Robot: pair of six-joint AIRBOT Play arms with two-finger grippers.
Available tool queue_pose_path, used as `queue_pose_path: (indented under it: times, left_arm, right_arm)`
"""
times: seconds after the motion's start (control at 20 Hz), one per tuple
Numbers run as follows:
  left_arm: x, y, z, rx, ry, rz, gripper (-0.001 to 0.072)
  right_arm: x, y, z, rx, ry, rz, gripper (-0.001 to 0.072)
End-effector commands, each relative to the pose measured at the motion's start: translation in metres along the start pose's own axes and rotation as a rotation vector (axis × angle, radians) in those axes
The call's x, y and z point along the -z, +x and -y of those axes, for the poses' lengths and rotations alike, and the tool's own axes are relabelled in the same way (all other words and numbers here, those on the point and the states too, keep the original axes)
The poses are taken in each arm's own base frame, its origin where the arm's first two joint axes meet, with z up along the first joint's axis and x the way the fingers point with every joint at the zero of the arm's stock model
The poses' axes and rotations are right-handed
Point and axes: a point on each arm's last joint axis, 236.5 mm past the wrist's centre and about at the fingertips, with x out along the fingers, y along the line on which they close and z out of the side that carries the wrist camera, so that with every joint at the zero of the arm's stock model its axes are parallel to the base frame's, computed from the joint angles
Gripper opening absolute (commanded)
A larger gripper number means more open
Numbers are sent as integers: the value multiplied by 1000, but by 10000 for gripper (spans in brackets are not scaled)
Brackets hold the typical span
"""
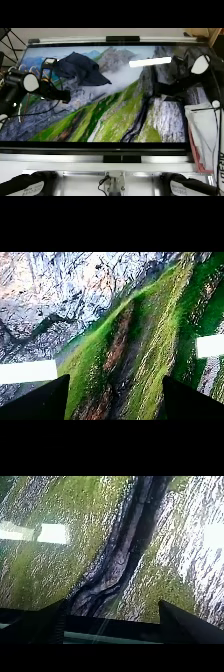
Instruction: Fold the shirts.
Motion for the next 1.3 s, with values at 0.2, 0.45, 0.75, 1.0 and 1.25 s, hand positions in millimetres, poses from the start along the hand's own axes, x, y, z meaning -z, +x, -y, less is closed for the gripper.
queue_pose_path:
  times: [0.2,0.45,0.75,1.0,1.25]
  left_arm:
    - [0,0,0,0,1,-1,706]
    - [0,0,0,0,1,-1,706]
    - [0,0,0,0,0,-1,706]
    - [0,0,0,1,-4,1,706]
    - [-24,14,11,46,-92,81,706]
  right_arm:
    - [0,0,-1,-1,-1,0,671]
    - [0,0,0,-1,-1,0,671]
    - [0,0,0,-1,-1,0,671]
    - [-10,0,-1,-5,-1,42,672]
    - [-13,0,4,20,-55,52,671]
